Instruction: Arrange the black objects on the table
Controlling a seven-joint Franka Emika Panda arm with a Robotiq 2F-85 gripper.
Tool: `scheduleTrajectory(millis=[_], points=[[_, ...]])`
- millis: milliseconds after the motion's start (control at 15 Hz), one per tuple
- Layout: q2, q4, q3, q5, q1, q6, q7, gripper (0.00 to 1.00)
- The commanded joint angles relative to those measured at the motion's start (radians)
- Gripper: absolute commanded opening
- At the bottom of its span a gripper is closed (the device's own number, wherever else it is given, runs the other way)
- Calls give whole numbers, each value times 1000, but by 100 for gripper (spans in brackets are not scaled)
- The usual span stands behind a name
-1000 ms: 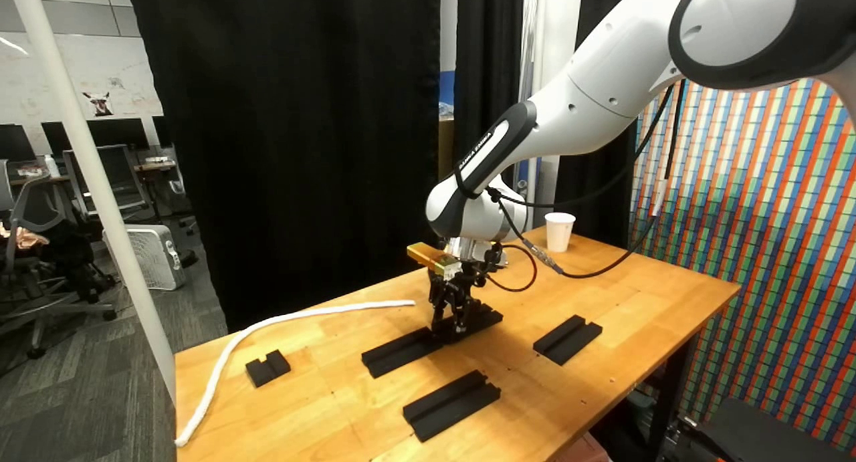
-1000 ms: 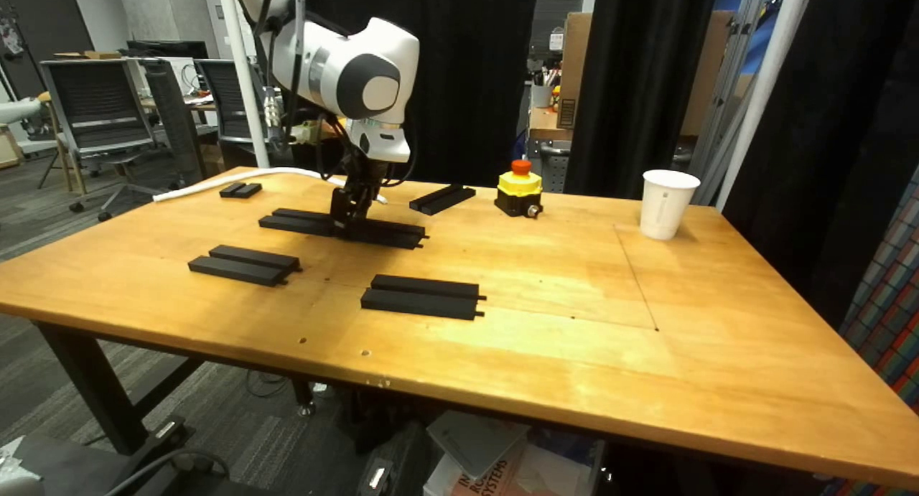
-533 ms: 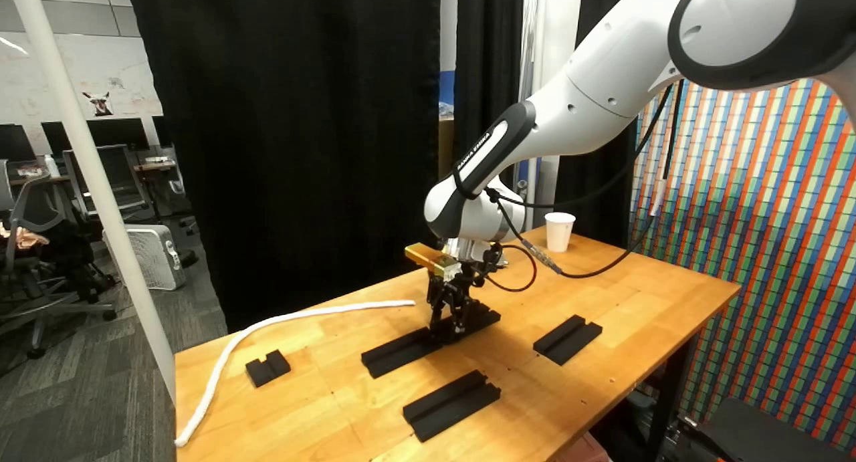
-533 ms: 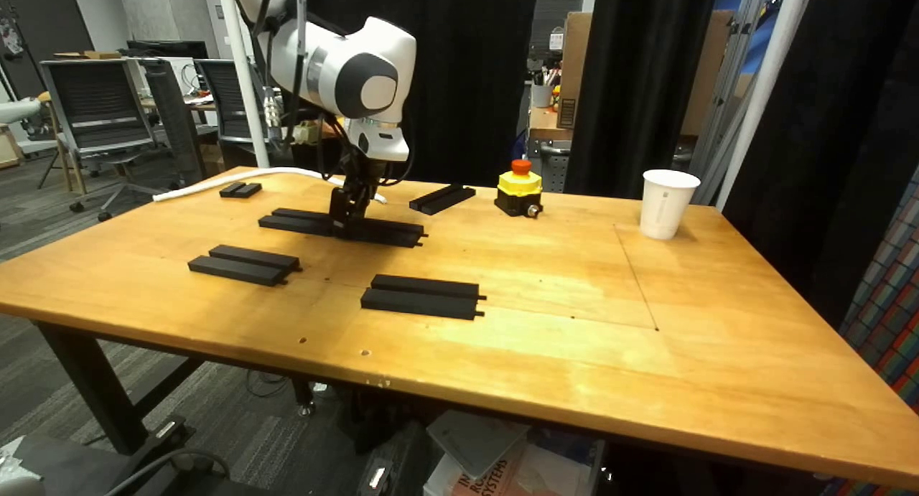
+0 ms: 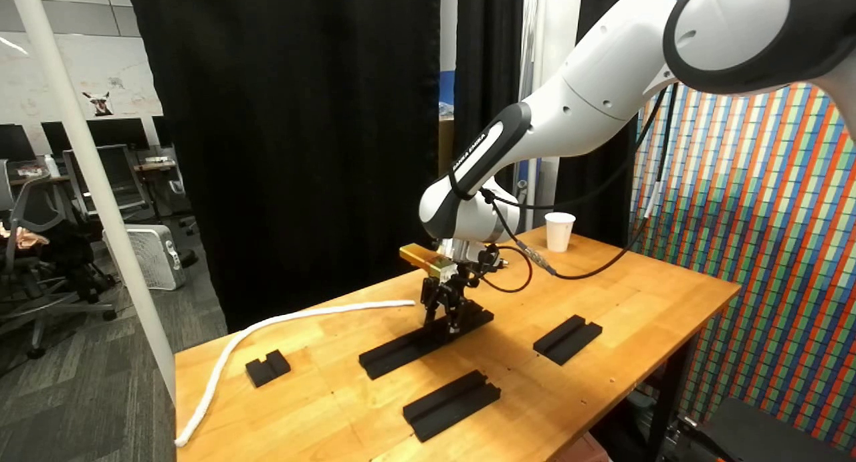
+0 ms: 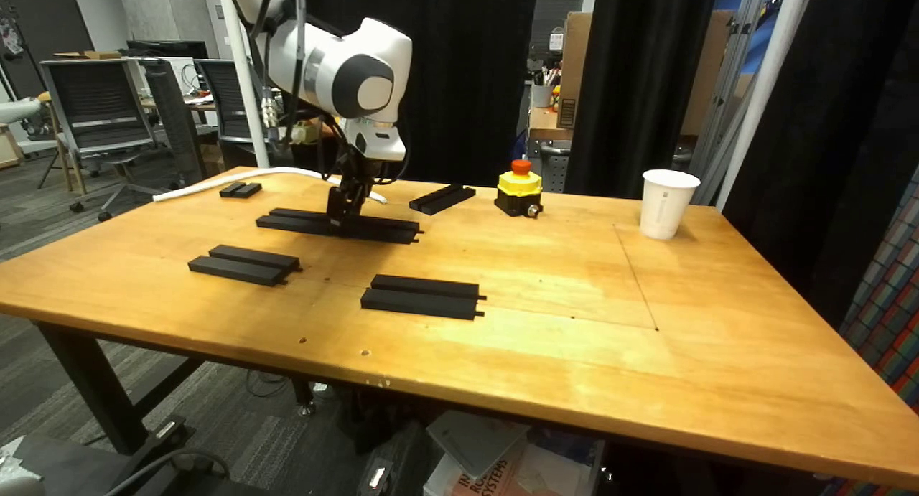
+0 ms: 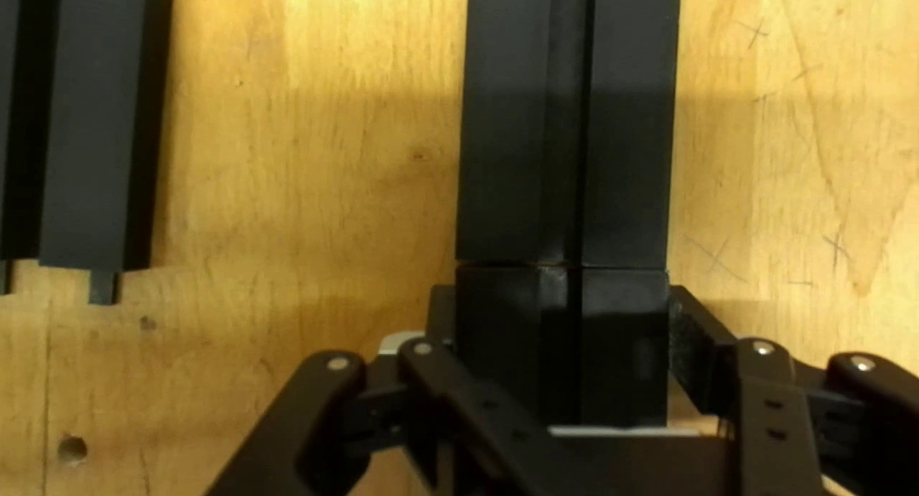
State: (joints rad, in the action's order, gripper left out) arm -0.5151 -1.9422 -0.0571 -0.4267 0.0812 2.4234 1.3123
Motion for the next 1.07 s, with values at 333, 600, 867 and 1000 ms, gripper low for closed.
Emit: scheduleTrajectory(millis=[333,600,867,1000], points=[[-26,37,-21,-70,-16,-4,-33,45],[-28,37,-24,-81,-17,-6,-39,45],[-29,37,-26,-86,-16,-8,-45,45],[-31,39,-30,-95,-18,-9,-48,45]])
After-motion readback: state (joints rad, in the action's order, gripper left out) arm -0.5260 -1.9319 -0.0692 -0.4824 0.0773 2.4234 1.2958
